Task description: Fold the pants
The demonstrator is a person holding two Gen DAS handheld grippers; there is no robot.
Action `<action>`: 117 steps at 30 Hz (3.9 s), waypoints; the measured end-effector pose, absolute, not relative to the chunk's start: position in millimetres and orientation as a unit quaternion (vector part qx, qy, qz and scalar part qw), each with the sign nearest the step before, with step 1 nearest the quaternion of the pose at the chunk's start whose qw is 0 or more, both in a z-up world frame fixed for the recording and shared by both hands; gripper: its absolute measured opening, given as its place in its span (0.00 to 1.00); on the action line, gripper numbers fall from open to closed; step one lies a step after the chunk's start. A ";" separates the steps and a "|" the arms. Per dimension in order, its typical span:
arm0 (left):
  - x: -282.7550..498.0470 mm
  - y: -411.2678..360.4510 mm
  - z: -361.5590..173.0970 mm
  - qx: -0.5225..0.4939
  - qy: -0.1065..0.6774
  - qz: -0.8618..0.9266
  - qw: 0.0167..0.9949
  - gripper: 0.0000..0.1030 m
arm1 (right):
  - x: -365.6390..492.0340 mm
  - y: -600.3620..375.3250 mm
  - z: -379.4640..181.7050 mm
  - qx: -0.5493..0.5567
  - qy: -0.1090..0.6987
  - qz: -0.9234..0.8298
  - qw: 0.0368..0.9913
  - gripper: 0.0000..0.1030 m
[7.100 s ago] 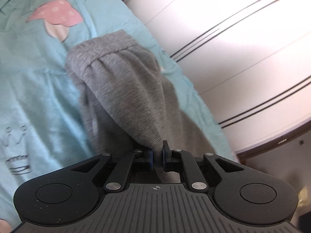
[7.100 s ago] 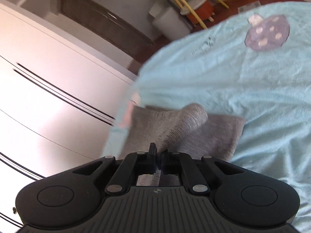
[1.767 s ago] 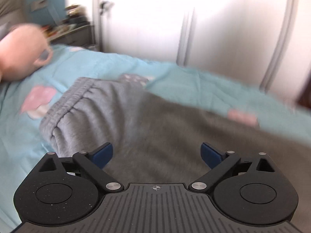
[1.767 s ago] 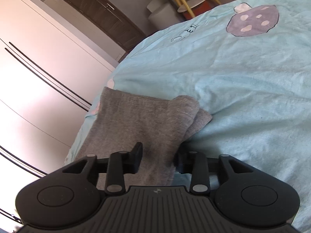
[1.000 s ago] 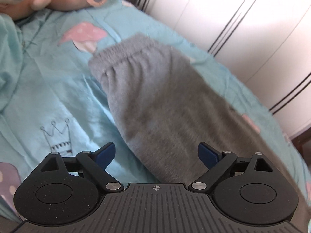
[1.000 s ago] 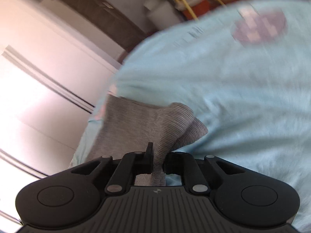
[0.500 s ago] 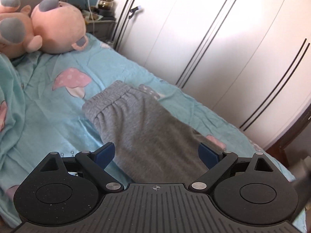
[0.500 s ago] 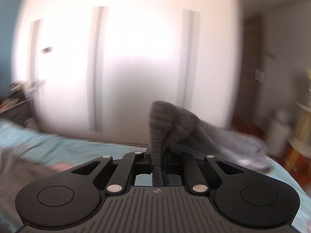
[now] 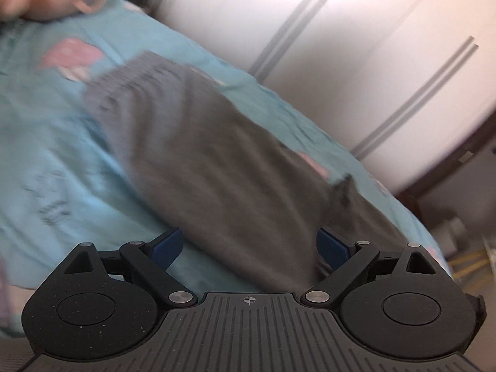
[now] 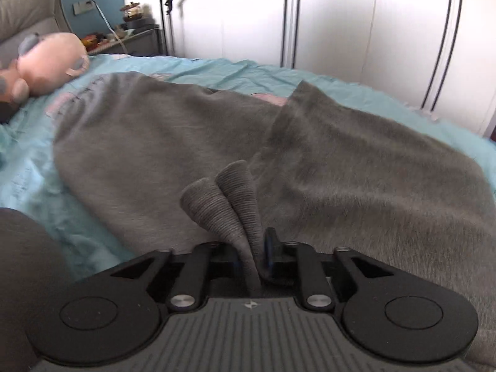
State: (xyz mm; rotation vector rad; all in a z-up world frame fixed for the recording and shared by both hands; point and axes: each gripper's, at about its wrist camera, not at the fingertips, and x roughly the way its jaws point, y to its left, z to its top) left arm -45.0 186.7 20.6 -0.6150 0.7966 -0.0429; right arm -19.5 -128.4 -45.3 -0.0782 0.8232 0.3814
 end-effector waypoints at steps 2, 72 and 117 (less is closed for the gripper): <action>-31.9 170.4 16.5 -0.305 0.390 -0.057 0.867 0.94 | -25.5 -145.5 -32.8 0.044 0.387 0.190 0.901 0.35; 27.2 29.9 -54.8 -0.239 0.518 -0.161 0.805 0.24 | -83.2 -327.9 -51.7 0.431 0.355 -0.141 0.818 0.11; 104.9 -31.6 -61.0 0.001 0.387 -0.080 0.919 0.73 | -52.6 -311.2 -67.2 0.430 0.386 -0.050 0.815 0.33</action>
